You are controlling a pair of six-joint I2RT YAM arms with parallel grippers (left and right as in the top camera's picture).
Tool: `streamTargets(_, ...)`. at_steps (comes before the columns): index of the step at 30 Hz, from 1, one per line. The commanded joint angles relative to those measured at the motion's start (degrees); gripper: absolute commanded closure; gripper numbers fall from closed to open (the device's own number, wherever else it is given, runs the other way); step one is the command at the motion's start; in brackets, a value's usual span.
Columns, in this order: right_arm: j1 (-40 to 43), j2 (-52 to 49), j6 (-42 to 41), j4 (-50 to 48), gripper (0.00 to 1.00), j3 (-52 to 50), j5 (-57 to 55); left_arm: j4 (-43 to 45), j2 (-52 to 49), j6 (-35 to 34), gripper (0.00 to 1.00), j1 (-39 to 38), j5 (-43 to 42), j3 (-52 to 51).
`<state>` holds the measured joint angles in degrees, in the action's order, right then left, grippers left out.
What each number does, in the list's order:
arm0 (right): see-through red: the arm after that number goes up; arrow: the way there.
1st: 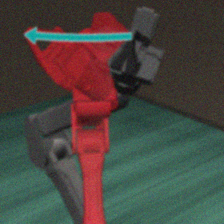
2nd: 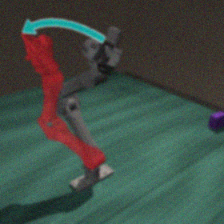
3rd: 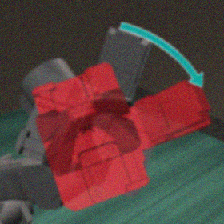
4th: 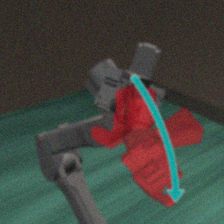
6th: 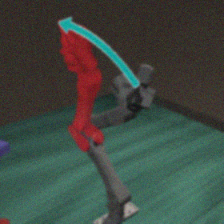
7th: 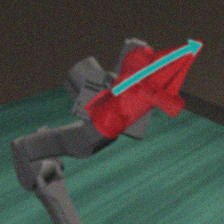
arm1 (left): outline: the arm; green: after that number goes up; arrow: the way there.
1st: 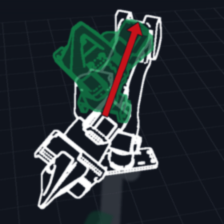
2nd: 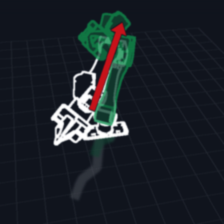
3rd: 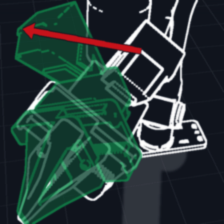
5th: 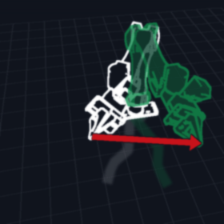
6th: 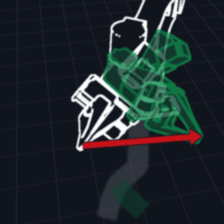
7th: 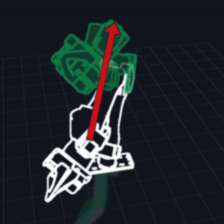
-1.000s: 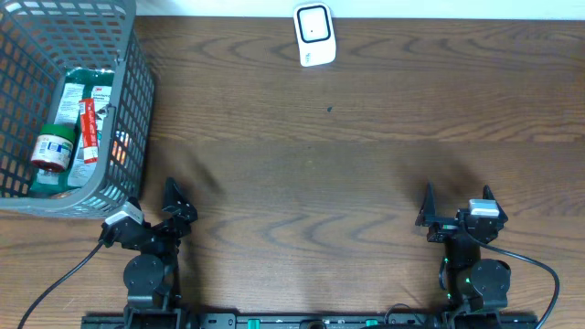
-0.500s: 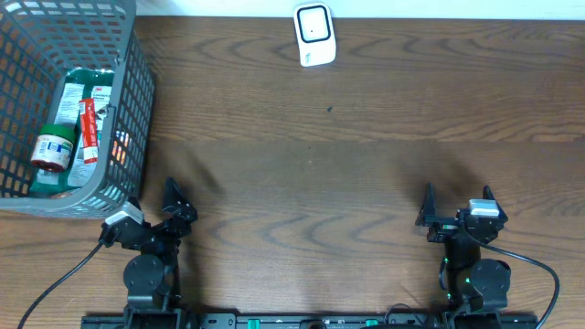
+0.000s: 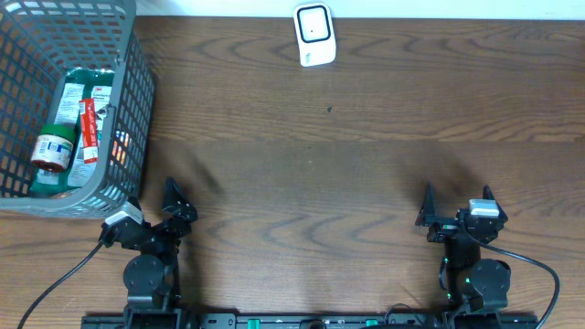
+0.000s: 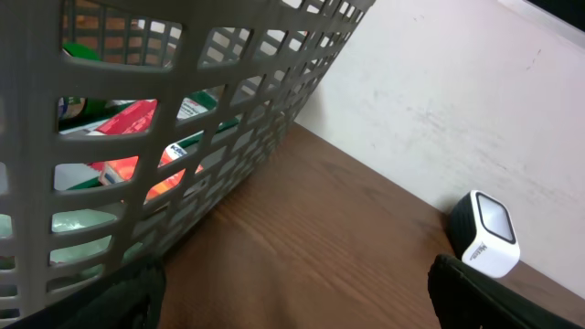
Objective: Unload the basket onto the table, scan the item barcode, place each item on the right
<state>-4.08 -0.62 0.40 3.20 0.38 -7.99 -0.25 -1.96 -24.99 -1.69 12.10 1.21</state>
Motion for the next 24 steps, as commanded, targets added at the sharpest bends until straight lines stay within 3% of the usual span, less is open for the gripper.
streamTargets(1,0.76,0.11,-0.79,0.09,0.01,-0.07,-0.74,-1.07,-0.15,1.57,0.08,0.13,-1.05,-0.13)
streamTargets(5,0.76,0.11,-0.76,0.09,0.01,-0.07,-0.74,-3.89,-0.15,2.51,0.08,0.13,-1.57,2.78)
streamTargets(14,0.76,0.11,-0.76,0.09,0.01,-0.07,-0.74,-22.03,-0.17,2.45,0.08,0.11,-4.17,12.96)
streamTargets(19,0.76,0.11,-0.76,0.09,0.01,-0.07,-0.74,-27.78,-3.8,2.47,0.07,0.13,-4.17,24.72)
streamTargets(24,0.76,0.11,-0.76,0.09,0.01,-0.07,-0.74,-37.05,-16.92,2.49,0.08,0.13,-5.25,43.56)
